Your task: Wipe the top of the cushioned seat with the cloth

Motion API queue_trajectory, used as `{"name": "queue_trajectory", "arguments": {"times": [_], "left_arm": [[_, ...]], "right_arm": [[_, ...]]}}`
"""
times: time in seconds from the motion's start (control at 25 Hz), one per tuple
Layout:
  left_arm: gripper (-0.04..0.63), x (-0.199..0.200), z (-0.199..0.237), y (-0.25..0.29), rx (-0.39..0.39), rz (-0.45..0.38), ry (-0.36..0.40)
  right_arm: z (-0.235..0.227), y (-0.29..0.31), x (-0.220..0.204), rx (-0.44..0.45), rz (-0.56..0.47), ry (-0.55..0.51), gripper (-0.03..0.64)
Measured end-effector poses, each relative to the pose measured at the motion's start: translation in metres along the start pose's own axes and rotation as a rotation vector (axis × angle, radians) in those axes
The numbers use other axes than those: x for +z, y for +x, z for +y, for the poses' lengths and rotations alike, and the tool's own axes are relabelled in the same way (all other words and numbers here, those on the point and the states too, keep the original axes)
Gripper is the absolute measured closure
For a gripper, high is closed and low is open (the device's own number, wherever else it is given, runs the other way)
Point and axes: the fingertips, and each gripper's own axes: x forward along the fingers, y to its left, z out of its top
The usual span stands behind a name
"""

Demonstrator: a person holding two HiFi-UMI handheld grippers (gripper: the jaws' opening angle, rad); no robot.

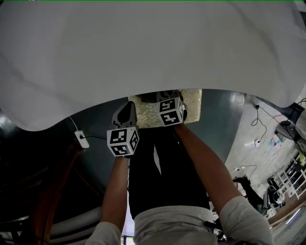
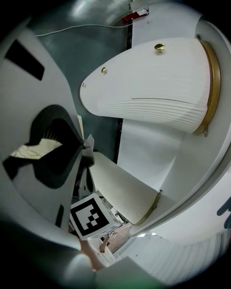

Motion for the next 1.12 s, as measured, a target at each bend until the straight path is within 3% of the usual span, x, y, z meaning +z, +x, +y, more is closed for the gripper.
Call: {"name": "queue_trajectory", "arguments": {"times": [1.12], "left_arm": [[0.581,0.023,-0.119,0.082,-0.164,0.089,0.178]], "right_arm": [[-0.144,-0.047,-0.051,-0.155,0.011,0.173,0.603]]}}
